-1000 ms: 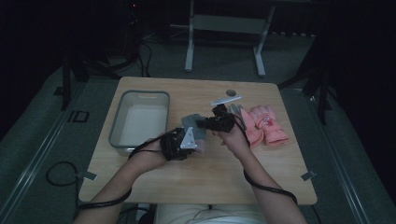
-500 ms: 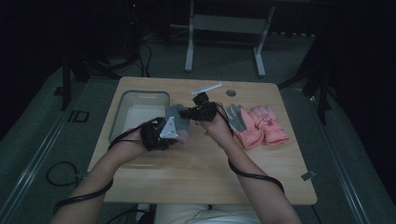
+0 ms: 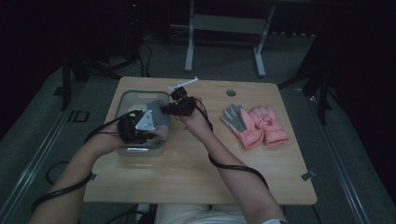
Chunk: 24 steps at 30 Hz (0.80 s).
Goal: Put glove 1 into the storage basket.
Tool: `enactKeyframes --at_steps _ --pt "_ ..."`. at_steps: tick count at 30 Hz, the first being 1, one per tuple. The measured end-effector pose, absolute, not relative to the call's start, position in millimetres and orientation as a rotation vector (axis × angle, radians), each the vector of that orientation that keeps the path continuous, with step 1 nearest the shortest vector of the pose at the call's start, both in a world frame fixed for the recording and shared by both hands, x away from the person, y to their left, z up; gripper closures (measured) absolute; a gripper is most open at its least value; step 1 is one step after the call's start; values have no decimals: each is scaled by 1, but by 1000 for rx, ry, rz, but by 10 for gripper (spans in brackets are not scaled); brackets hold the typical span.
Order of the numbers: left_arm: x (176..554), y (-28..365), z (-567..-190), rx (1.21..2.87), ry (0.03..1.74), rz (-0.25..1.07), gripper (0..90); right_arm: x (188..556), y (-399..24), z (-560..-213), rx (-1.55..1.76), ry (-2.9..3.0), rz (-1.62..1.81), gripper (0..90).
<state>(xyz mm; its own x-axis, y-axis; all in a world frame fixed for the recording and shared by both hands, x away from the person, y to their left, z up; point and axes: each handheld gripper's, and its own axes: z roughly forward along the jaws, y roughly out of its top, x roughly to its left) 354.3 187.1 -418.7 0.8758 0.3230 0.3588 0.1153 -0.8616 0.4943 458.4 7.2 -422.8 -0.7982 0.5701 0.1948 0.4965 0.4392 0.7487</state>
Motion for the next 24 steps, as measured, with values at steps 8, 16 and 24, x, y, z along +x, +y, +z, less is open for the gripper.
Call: enactKeyframes --at_steps 8,16,24 --pt "372 210 -437 2598 362 554 705 472 38 -442 1008 2602 1256 762" --pt "391 218 -461 2637 374 506 704 486 50 -471 1085 2619 1186 762" --pt "407 217 -483 2718 403 422 703 488 68 -489 1040 2632 1016 759"
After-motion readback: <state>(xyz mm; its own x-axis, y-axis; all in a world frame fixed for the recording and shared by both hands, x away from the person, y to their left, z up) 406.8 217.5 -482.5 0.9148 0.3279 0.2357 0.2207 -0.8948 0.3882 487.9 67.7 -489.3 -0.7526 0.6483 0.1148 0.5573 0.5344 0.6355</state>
